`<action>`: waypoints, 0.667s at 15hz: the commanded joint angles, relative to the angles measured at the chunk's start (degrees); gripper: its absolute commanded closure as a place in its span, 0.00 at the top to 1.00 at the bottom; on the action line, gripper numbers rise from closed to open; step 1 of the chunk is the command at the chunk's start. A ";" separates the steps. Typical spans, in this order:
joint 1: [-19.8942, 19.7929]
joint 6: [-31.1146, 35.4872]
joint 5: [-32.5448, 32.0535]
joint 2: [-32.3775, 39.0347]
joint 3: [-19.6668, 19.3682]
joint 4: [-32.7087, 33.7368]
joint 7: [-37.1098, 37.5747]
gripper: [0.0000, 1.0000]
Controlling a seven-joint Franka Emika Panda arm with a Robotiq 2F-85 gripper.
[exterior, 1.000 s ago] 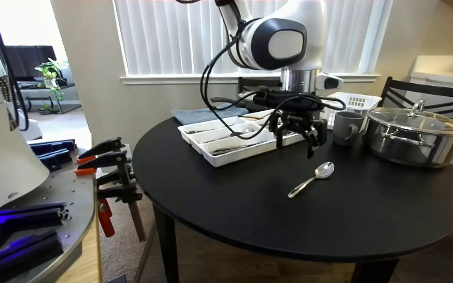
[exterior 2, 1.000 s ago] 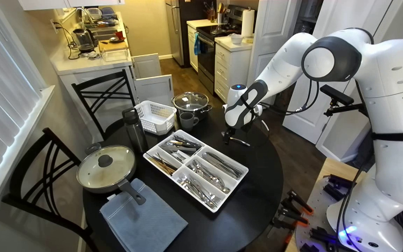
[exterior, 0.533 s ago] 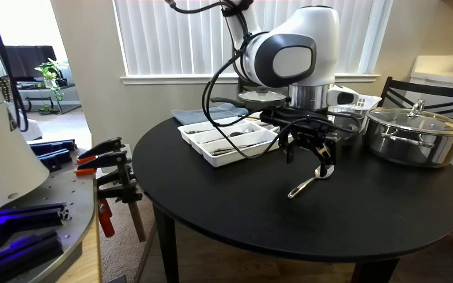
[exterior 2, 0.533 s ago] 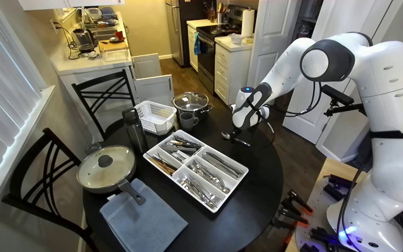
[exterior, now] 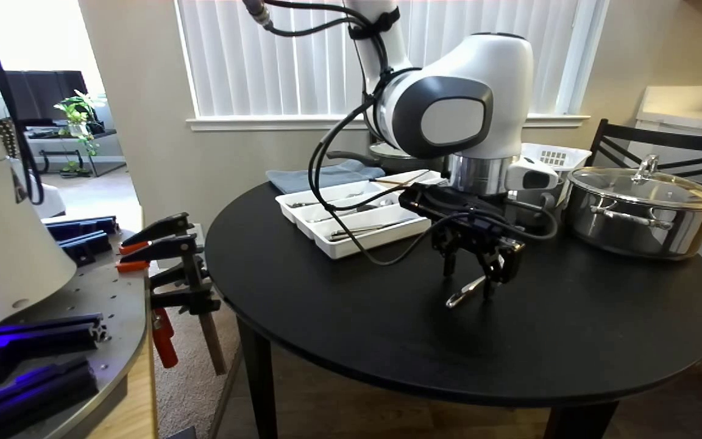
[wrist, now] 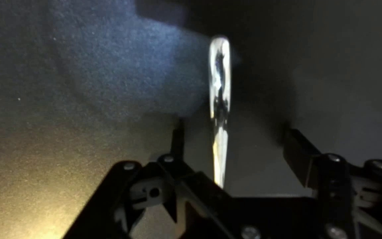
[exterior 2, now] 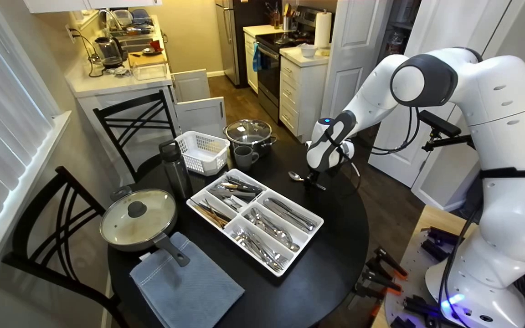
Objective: Put the cutlery in the tray
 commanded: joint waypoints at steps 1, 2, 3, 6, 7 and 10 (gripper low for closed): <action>-2.54 1.31 -0.05 0.45 1.83 -0.13 -1.03 0.47; -2.82 1.26 -0.05 0.42 2.03 -0.16 -1.05 0.41; -2.91 1.27 -0.15 0.30 2.09 -0.14 -1.06 0.34; -2.98 1.35 -0.26 0.23 2.67 -0.20 -1.17 0.15; -2.98 1.40 -0.23 0.28 2.97 -0.21 -1.24 0.09; -2.50 1.36 -0.22 0.07 3.88 -0.70 -1.19 0.00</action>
